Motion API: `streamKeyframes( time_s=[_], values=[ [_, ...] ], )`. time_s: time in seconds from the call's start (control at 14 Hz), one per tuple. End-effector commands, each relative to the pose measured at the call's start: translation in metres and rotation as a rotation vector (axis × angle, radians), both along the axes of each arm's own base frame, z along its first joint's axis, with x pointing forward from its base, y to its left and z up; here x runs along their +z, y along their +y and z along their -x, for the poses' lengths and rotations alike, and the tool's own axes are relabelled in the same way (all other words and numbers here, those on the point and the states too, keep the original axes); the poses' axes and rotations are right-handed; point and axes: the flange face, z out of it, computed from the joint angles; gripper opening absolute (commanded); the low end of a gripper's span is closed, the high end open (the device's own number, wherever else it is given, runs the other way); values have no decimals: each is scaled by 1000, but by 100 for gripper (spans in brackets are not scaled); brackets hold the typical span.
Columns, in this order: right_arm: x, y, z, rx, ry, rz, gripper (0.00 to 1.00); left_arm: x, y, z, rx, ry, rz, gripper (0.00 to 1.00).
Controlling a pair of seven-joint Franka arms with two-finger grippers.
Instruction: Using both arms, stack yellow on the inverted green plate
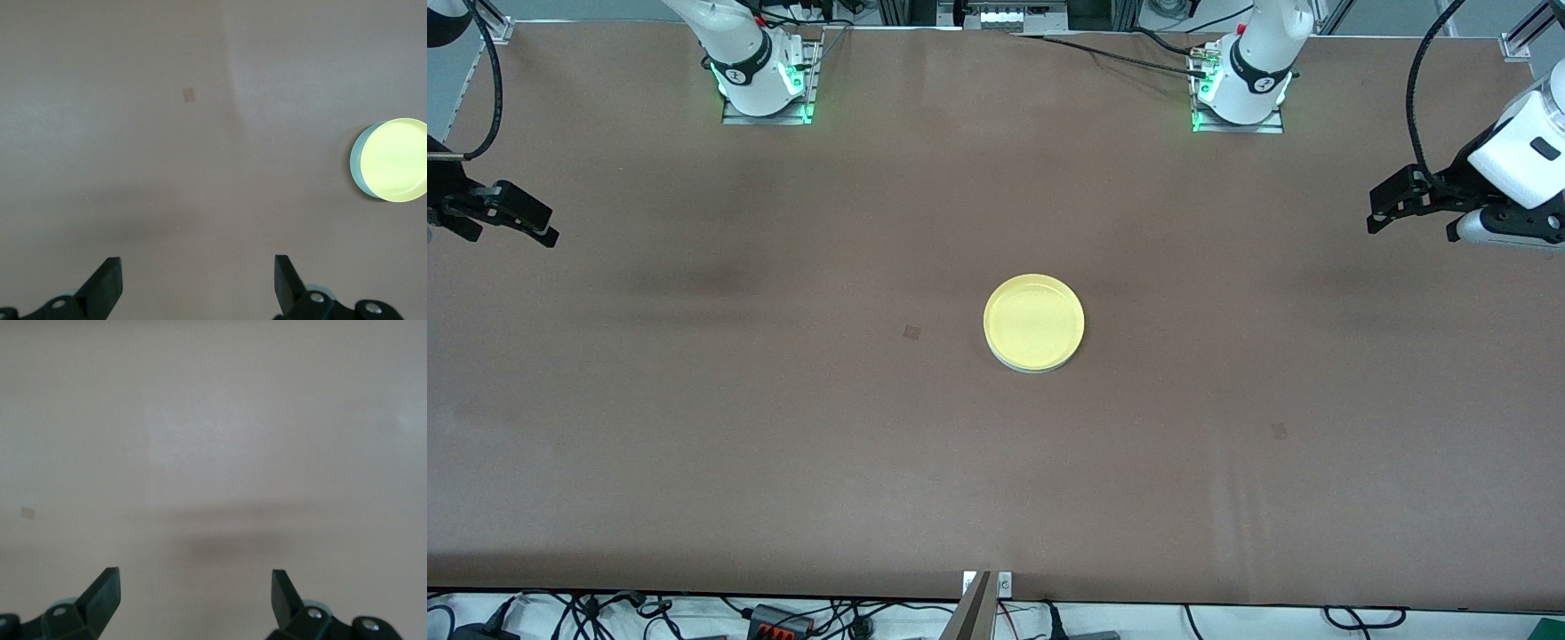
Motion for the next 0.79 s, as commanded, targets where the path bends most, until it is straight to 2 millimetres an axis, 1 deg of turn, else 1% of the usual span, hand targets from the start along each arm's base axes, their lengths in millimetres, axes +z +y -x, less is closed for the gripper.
streamKeyframes(
  time_s=[0.0,0.21,0.5,0.72],
  values=[
    [4,-2,-3,-1,-8,7,100,6,0,-1,-16,4,-1,100],
    [5,3,-3,6,-9,5,100,7,0,-1,-16,4,-1,100],
    [6,3,-2,3,-8,5,100,7,-1,-1,-19,4,-1,100],
    [1,5,3,16,37,3,100,7,-1,-1,-19,4,-1,100]
  ],
)
